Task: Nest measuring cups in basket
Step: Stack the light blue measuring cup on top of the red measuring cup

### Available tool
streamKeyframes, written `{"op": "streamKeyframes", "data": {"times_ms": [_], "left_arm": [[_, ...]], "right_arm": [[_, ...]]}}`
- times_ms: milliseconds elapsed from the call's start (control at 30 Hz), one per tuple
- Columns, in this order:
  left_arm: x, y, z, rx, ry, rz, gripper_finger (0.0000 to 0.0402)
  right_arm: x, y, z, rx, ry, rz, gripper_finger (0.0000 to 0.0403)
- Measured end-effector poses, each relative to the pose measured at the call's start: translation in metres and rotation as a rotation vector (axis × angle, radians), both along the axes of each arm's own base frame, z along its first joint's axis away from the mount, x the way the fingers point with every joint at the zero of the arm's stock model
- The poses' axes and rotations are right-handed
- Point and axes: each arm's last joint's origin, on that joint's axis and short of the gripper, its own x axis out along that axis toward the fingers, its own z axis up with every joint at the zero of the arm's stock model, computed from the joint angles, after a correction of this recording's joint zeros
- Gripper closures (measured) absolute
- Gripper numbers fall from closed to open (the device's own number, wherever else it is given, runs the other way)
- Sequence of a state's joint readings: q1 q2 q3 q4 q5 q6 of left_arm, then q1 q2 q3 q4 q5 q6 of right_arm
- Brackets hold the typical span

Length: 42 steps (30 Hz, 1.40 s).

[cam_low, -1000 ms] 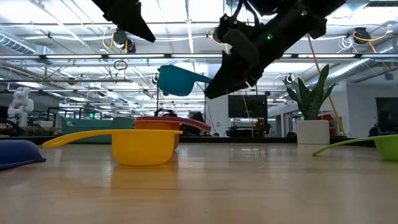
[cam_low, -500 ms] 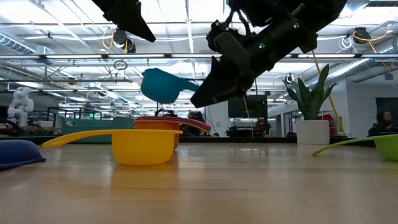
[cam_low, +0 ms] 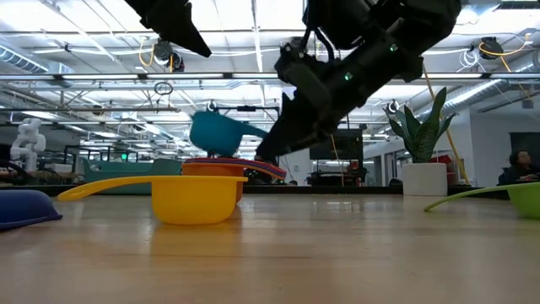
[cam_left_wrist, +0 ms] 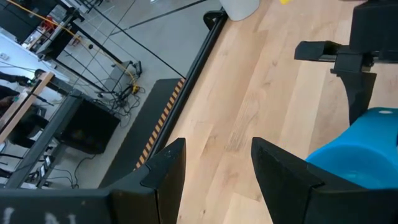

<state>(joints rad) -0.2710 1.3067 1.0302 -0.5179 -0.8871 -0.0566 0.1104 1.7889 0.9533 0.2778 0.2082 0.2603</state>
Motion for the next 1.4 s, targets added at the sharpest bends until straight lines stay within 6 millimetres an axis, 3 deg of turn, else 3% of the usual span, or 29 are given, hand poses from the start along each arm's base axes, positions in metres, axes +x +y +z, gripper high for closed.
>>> {"op": "streamKeyframes", "data": {"times_ms": [933,1400], "left_arm": [[0.0,0.0,0.0,0.0,0.001,0.0,0.0215],[0.0,0.0,0.0,0.0,0.0,0.0,0.0215]], "right_arm": [[0.004,-0.006,-0.008,0.021,-0.004,-0.032,0.0281],[0.004,-0.006,-0.008,0.014,-0.003,-0.025,0.0239]]}}
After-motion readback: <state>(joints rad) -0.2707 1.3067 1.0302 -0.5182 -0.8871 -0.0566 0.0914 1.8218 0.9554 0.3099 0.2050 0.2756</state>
